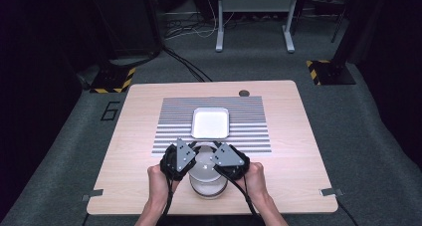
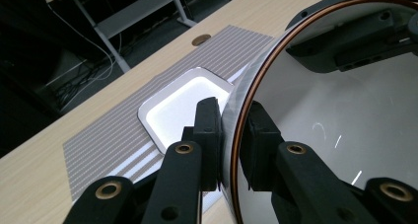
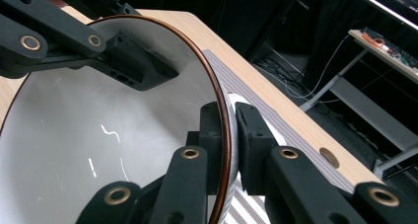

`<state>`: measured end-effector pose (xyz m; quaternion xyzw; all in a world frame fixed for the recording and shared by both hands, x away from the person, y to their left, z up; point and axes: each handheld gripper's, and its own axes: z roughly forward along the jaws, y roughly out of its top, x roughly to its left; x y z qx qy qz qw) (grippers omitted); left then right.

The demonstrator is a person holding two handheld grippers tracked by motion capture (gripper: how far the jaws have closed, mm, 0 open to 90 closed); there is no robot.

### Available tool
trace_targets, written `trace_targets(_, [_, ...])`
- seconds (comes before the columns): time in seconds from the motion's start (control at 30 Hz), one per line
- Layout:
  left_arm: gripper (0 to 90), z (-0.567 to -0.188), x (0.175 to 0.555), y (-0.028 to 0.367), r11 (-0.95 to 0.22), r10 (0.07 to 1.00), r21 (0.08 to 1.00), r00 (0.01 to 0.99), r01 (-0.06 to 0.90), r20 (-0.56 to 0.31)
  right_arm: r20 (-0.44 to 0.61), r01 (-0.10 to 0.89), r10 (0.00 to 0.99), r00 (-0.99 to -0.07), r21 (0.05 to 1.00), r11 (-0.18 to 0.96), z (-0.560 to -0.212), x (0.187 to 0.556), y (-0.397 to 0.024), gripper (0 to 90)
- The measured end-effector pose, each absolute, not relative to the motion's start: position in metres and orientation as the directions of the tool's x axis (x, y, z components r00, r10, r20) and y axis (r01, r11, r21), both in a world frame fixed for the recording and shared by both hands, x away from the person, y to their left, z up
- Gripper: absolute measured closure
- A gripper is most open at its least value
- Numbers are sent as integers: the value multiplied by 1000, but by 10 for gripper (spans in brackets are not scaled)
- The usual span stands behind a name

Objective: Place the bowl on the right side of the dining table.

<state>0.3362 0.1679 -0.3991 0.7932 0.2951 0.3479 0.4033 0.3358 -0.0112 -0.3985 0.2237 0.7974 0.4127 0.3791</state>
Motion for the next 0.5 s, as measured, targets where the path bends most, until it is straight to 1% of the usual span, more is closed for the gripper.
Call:
trace_targets(0.1, [789,-398,338,167,-492,754,851,579,184,311,-430,35,670,-605,826,562,-396,338,-12,828])
trace_targets(0.13, [789,-395,339,167,-508,746,843,579,174,330,-431,34,671,-603,827,561,-395,338,-12,828])
trace_targets(0.2, [789,-395,339,167,-498,753,849,574,176,323,-436,27,671,-600,827,562,-394,340,-12,828])
trace_targets(0.5, [790,-388,346,166,-507,753,850,554,145,355,-454,8,668,-590,824,567,-385,347,-11,827])
